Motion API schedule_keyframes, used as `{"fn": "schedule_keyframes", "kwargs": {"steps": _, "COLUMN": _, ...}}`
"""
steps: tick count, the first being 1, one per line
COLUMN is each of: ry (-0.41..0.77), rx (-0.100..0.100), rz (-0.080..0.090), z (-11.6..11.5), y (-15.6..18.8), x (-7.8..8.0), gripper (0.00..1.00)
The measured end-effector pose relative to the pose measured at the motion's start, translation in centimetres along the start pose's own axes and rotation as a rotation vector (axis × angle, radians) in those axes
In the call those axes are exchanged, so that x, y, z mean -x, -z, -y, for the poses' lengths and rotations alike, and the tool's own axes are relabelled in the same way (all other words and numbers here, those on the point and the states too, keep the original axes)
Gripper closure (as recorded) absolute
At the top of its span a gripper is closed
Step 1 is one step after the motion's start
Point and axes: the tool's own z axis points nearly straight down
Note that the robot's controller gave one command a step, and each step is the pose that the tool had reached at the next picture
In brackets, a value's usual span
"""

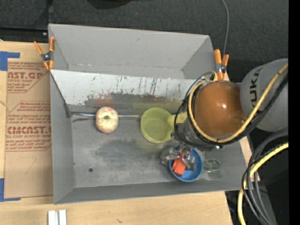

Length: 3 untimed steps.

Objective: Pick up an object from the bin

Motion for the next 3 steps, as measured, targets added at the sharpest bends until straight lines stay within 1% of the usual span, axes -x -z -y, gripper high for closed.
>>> {"fn": "schedule_keyframes", "kwargs": {"steps": 1, "ry": 0.000, "rx": 0.002, "rz": -0.001, "z": 0.0, "y": 1.6, "x": 0.0, "gripper": 1.00}}
{"fn": "schedule_keyframes", "kwargs": {"steps": 3, "ry": -0.001, "rx": -0.005, "rz": 0.003, "z": 0.1, "y": 4.9, "x": 0.1, "gripper": 1.00}}
